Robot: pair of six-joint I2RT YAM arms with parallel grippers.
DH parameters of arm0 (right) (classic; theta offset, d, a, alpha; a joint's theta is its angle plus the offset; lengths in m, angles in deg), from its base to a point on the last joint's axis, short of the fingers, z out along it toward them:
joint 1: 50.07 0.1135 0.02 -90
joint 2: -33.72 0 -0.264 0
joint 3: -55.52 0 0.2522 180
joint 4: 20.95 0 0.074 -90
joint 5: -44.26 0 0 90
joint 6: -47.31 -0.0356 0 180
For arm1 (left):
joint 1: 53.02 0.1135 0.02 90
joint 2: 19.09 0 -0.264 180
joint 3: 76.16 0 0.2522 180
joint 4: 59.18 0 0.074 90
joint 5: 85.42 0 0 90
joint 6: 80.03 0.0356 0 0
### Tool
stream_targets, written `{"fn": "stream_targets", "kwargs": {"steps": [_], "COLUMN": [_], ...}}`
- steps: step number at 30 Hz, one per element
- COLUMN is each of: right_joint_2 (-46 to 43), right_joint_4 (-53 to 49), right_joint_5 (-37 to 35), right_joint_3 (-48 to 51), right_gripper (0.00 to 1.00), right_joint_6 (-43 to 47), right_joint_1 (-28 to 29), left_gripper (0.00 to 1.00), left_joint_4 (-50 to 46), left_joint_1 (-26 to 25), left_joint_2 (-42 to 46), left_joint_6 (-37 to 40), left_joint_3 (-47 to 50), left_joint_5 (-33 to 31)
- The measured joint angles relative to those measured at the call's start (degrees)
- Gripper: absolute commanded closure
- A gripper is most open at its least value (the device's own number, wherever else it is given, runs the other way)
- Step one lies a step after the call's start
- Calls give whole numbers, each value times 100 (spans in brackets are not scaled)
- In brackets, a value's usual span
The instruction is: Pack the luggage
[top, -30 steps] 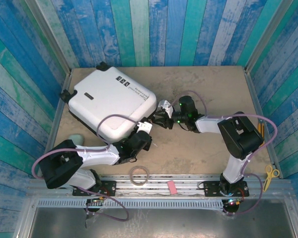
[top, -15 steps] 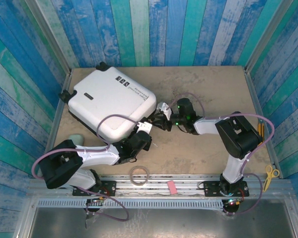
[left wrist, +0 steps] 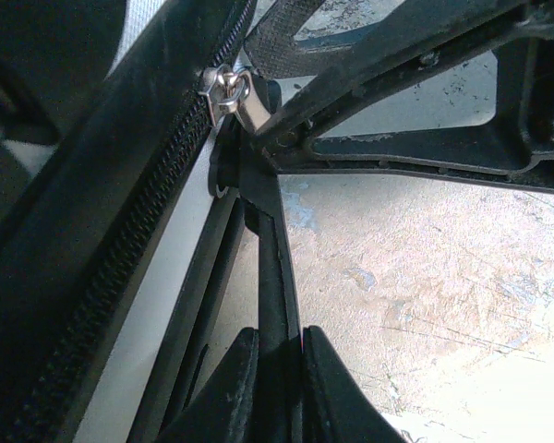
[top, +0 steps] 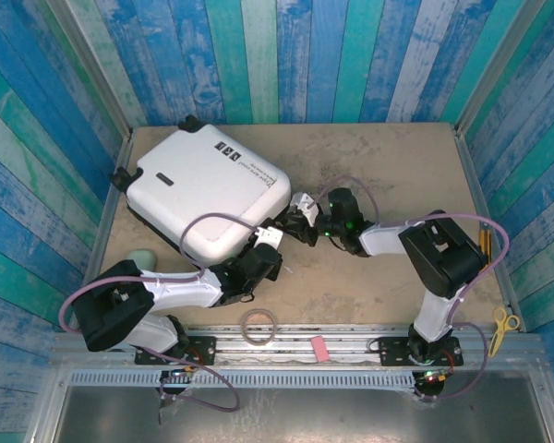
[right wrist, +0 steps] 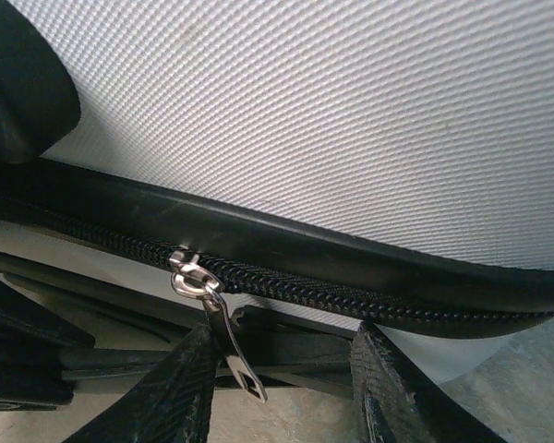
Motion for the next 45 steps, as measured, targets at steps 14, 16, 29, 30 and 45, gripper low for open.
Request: {"fn": "stream_targets", "kwargs": {"steps": [14, 16, 29, 30, 45], "right_joint_2": [-35, -46, -149, -149, -481], "right_joint_4": [439, 476, 407, 407, 177], "right_joint_5": [-94, -214, -448, -415, -468], "right_joint_3": [308, 328, 332, 332, 516], "right_gripper": [90, 97, 72, 71, 53], "right_joint_6": [-306, -372, -841, -846, -623], "right_joint_1": [566, 566, 398, 396, 389], "left_gripper": [100, 100, 100, 100, 100], "left_joint_4": [-37, -39, -37, -39, -33], "left_joint_1": [-2, -4, -2, -2, -2], "left_joint_2": [-37, -33, -15, -15, -4], "left_joint_6": [-17, -17, -17, -17, -17], "left_joint_3": [-33, -33, -26, -26, -20], "left_joint_5": [-66, -66, -46, -44, -35]}}
